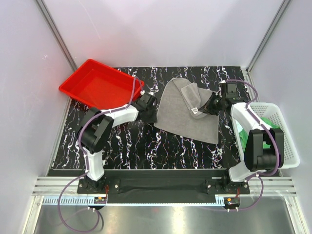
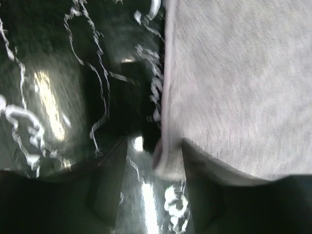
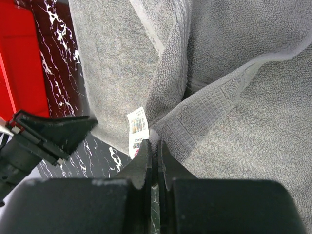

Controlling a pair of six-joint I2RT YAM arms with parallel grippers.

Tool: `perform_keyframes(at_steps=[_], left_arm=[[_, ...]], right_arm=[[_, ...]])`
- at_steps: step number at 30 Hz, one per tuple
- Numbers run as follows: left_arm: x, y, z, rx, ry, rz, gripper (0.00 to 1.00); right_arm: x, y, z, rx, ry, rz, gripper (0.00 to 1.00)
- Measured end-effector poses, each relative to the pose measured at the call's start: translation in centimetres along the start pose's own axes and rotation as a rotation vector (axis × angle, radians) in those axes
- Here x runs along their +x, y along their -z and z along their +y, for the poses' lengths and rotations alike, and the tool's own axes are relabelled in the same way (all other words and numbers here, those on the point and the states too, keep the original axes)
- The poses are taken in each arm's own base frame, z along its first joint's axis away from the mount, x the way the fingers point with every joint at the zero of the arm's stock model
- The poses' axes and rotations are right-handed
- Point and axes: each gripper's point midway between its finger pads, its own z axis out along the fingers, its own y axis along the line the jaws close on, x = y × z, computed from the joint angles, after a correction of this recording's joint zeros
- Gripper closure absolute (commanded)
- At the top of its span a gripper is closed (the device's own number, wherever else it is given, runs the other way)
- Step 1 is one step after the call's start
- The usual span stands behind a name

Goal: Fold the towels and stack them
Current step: Flatten out the crumpled towel

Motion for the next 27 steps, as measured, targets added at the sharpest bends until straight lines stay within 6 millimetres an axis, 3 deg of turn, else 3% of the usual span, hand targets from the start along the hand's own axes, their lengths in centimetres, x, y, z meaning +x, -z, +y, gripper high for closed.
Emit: perform_keyframes(at_steps=[2,5,7,11,13,14,15,18,20,22,27], left_arm=[[-0.1,-0.5,0.2,0.009,0.011,0.002,1.00],[0.5,-0.2,0.4,0.007,0.016,0.015,1.00],[1.8,1.1,1.2,-0.020,0.018,0.036,1.00],[6.1,7.2,3.6,-0.091,0.030,0.062,1.00],[7.9,9.9,4.3,-0.090,0.028,0.058,0.52],[8.7,11.0,4.8,-0.093,0.031,0.062,0.37],[9.3,11.7,5.3,-0.099,0.039,0.066,0.31],[9.5,12.3,5.9,-0.128,0.059,0.080,0.29],[8.4,12.2,5.5,-0.136,0.051,0.083,0.29],[5.7,12.0,4.0,-0.118,0.035,0.055,0.30],[-5.3,10.9,-1.5,0.018,0.012,-0.139,0.35]], right_arm=[[0.0,-0.1,0.0,-0.004,0.001,0.001,1.00],[0.0,-0.1,0.0,-0.001,0.000,0.003,1.00],[0.5,0.0,-0.3,0.014,-0.007,0.022,1.00],[1.9,0.3,-1.2,0.045,-0.022,0.062,1.00],[3.0,0.6,-1.7,0.046,-0.025,0.076,1.00],[3.9,0.7,-2.0,0.045,-0.028,0.088,1.00],[4.6,0.8,-2.2,0.044,-0.030,0.100,1.00],[6.8,0.6,-2.2,0.018,-0.033,0.144,1.00],[7.7,0.4,-1.8,-0.006,-0.031,0.166,1.00],[8.1,0.2,-1.1,-0.030,-0.025,0.174,1.00],[8.0,0.1,0.5,-0.081,-0.005,0.159,1.00]])
